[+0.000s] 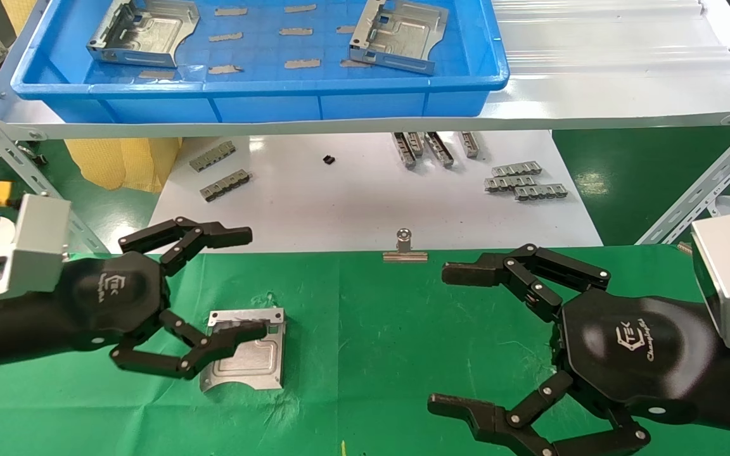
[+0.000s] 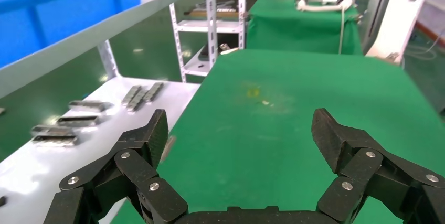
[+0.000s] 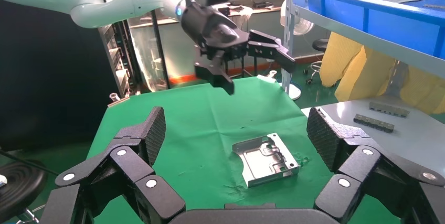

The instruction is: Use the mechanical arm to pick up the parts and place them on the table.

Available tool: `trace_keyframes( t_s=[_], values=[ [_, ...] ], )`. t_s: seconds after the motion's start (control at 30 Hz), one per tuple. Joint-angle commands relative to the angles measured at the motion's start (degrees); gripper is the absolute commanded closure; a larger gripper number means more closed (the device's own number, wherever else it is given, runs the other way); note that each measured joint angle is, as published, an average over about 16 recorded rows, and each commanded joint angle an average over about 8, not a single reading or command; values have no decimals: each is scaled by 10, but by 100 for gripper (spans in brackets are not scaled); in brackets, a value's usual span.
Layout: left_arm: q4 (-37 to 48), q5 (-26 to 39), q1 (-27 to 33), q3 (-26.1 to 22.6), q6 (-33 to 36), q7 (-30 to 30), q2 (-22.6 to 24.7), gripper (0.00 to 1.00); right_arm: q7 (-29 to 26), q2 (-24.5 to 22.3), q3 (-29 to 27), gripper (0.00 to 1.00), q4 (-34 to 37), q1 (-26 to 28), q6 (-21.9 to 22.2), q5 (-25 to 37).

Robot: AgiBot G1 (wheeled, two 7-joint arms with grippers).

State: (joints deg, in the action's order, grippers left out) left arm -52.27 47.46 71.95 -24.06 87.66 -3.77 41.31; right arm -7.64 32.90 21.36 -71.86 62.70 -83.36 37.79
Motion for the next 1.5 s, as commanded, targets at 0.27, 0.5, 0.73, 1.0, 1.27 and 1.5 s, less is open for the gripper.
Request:
trace_keyframes(
  t_s=[0.27,0.5,0.73,1.0,1.27,1.5],
  values=[
    [-104,-27,-51,39,-10,71,-31,0,0,0,0,0,0,0,0,0],
    [-183,-48,-89,69,-17,125,-54,0,0,0,0,0,0,0,0,0],
    [-229,-60,-111,86,-21,151,-67,0,0,0,0,0,0,0,0,0],
    [-228,-61,-111,86,-21,150,-67,0,0,0,0,0,0,0,0,0],
    [-220,-59,-108,83,-21,147,-65,0,0,0,0,0,0,0,0,0],
    [-217,-58,-106,82,-20,146,-64,0,0,0,0,0,0,0,0,0]
  ],
)
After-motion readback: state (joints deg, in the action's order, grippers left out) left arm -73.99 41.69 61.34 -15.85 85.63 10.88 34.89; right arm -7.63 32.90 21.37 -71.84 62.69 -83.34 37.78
